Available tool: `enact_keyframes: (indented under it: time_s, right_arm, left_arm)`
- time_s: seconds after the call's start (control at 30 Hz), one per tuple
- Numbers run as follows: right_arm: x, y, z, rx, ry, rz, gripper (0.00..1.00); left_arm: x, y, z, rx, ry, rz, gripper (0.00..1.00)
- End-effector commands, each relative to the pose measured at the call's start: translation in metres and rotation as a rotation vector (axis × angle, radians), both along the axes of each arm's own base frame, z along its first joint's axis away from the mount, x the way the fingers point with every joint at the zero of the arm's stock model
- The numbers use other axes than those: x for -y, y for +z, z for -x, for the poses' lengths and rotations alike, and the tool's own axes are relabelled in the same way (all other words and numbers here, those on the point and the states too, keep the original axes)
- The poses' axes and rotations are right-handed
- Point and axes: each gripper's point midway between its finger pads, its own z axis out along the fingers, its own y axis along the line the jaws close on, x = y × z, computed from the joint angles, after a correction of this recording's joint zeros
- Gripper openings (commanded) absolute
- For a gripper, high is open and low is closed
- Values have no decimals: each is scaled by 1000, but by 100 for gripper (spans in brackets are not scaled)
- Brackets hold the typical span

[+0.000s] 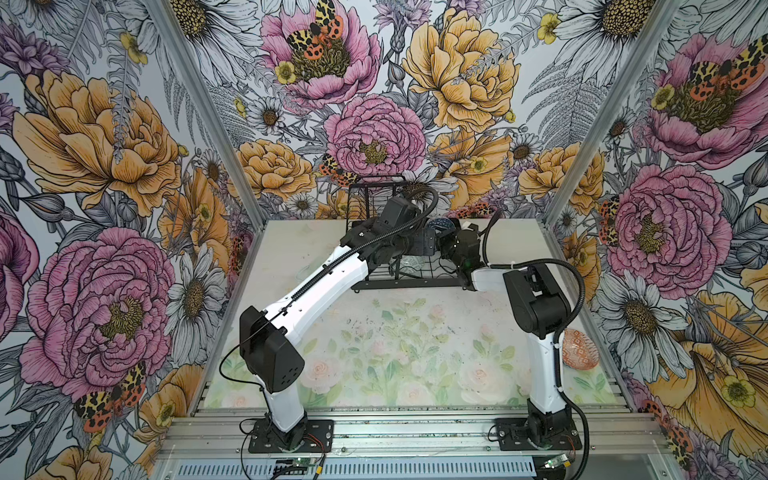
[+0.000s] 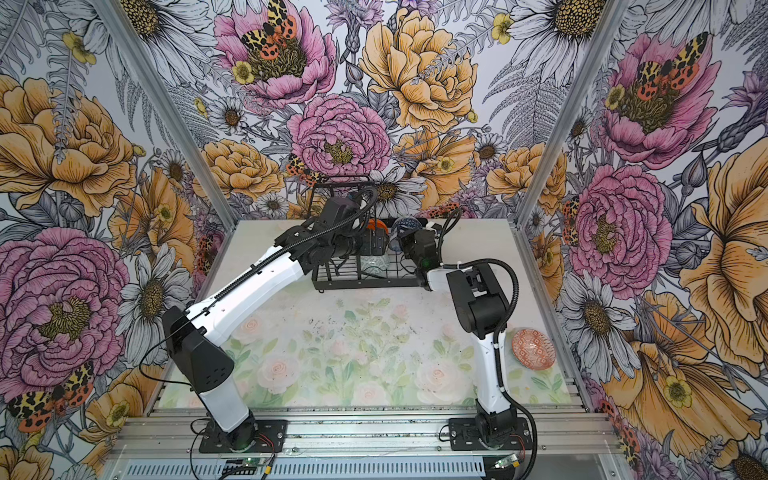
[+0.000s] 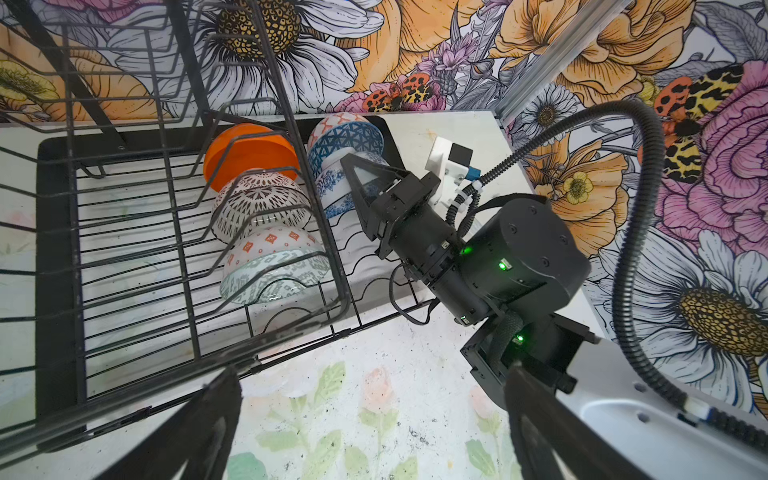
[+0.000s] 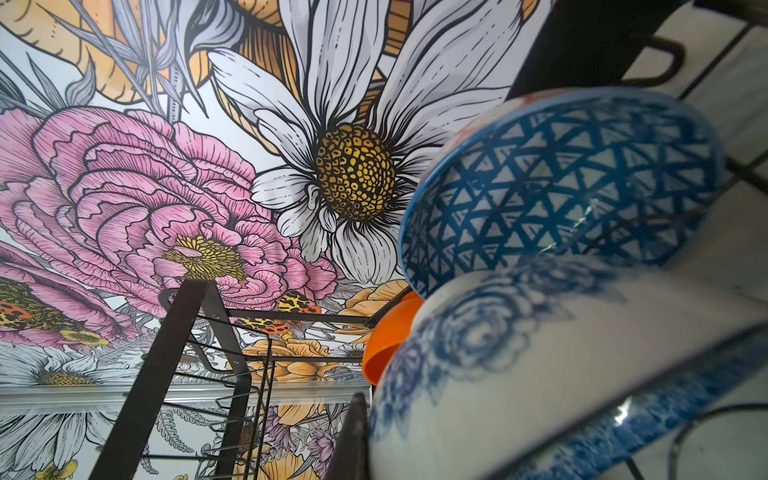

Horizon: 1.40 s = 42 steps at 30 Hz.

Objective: Load the bowls into the dish rack

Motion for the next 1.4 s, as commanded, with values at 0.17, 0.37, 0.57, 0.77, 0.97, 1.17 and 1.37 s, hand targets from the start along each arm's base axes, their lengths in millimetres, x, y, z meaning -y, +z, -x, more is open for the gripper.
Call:
enact_keyframes:
  time_s: [0.17, 0.37, 0.57, 0.77, 0.97, 1.17, 1.37]
  right_arm:
    - [0, -11, 0, 40, -8, 16, 0]
    - [2, -19, 1, 41, -12, 13, 0]
    - [4, -20, 6, 33, -13, 11, 0]
    - [2, -18, 11, 6, -2, 6, 0]
    - [8, -29, 17, -97, -52, -25, 0]
    - [11, -41, 25, -198, -97, -21, 0]
    - [16, -60, 36, -344, -136, -24, 0]
  left_arm:
    - [-5, 8, 7, 16, -22, -2, 99]
    - [-7, 9, 7, 16, -22, -5, 99]
    - [-10, 9, 8, 16, -16, -10, 99]
    - [-10, 6, 5, 13, -7, -14, 99]
    - [-7, 4, 3, 6, -10, -11, 99]
    - [-6, 3, 4, 5, -12, -11, 99]
    - [-8, 2, 6, 1, -7, -14, 99]
